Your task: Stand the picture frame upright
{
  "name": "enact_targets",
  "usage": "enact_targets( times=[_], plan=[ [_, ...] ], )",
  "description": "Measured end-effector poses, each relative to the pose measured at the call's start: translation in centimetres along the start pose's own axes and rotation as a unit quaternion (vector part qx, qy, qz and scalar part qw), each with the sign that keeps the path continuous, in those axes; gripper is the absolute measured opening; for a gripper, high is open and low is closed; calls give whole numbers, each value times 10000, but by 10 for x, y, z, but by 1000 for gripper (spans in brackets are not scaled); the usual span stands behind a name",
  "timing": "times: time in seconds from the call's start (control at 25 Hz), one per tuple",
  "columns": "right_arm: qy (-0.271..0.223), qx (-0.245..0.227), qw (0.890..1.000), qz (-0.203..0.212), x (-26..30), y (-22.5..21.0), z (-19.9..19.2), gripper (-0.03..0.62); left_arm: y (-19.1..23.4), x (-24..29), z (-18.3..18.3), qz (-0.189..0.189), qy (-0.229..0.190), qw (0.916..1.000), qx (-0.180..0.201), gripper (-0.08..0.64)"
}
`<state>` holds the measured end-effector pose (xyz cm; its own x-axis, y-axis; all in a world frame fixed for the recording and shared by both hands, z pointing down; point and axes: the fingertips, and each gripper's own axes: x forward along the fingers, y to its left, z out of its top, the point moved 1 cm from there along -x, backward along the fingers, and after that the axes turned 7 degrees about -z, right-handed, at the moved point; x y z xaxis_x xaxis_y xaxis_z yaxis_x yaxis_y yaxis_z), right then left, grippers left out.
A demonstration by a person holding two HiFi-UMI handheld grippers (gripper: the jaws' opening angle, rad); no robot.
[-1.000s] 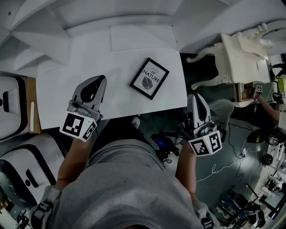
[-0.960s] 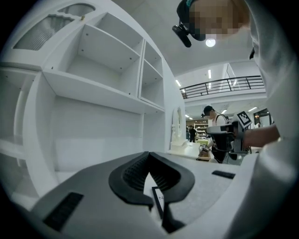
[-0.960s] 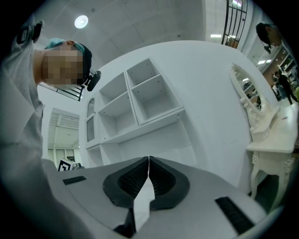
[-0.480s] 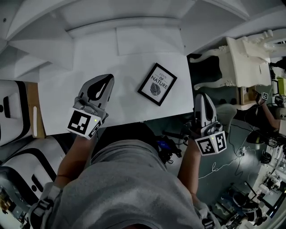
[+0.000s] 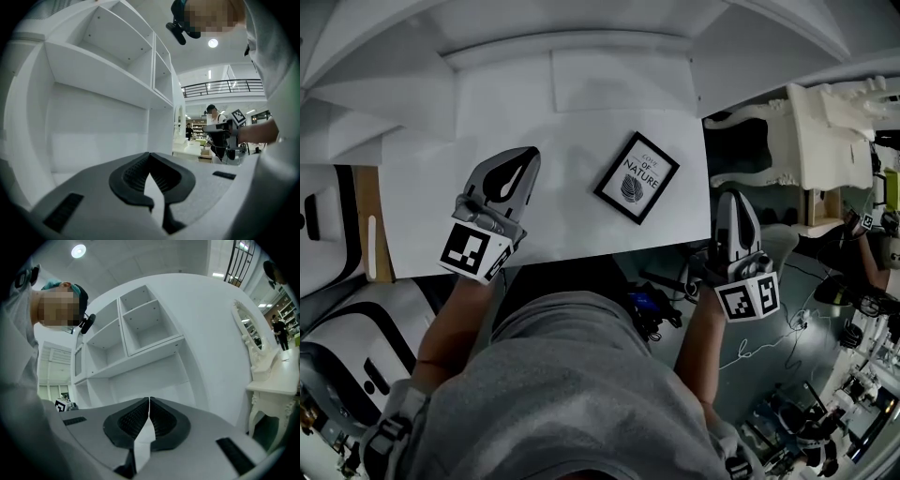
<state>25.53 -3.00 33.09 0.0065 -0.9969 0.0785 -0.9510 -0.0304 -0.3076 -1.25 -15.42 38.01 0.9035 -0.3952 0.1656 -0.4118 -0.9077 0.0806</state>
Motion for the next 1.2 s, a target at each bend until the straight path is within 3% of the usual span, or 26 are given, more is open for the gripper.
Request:
enact_targets(
  times=[0.4, 0.96, 1.2],
  plan=[
    [534, 82, 9978, 372, 25, -18, -24, 29, 0, 30, -12, 196, 103, 9997, -74, 8],
    [1353, 87, 9905, 239, 46, -53, -104, 29, -8, 61, -57, -106, 492, 9985, -233, 8],
    [1922, 105, 9813, 69, 44, -75, -155, 31, -20, 80, -76, -285, 687, 9966, -354, 8]
  ],
)
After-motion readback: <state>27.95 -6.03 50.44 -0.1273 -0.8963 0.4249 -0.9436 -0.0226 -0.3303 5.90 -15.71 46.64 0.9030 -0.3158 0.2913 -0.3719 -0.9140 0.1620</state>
